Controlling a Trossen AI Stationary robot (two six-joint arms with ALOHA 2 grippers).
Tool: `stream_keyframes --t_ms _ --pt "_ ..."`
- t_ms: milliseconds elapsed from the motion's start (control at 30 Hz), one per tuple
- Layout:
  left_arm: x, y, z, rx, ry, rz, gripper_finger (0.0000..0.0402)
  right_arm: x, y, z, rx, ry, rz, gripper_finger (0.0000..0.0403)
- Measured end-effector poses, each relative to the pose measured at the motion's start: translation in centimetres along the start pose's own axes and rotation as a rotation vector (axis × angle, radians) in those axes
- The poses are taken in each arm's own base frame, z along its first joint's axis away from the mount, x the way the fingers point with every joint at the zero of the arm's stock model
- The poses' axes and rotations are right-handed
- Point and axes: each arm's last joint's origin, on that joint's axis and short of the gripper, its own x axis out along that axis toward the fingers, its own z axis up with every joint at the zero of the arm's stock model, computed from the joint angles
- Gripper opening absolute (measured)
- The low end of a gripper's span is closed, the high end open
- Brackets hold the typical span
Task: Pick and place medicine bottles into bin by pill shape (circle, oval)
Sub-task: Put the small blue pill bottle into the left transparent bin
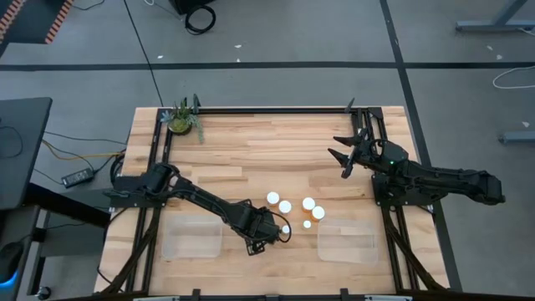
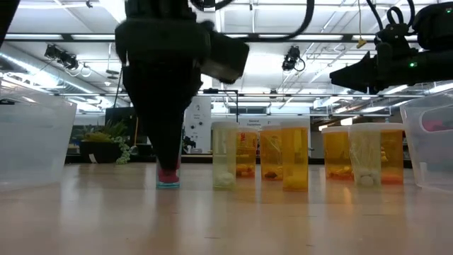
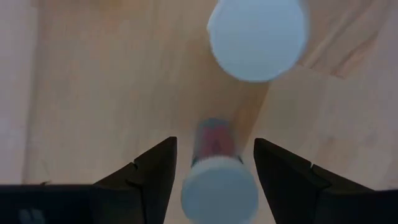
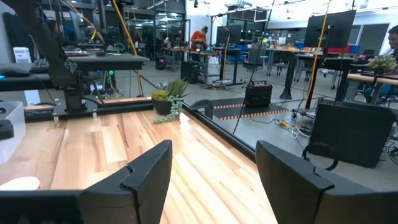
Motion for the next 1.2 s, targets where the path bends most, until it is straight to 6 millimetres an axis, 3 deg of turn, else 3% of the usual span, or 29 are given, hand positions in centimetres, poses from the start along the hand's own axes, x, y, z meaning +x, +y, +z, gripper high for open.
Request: stream_keyframes --t_ms 267,667,1067,1200 --pt "1.1 -0.1 0.0 -0.007 0.017 0.012 0.0176 0.0 0.0 -0.1 -0.001 0.006 0.0 0.0239" --pt "1.2 -0.1 -0.1 -0.007 0.027 0.01 0.0116 0.0 0.0 0.0 -0.001 0.005 0.0 0.0239" --pt "0.9 -0.3 -0.3 -0.009 0.07 -0.041 0.0122 0.0 0.0 0.0 -0.001 0.005 0.0 0.0239" --pt "-0.9 -0.7 0.1 -0.014 0.069 -0.051 0.011 0.0 0.0 0.0 -0.001 0.005 0.0 0.0239"
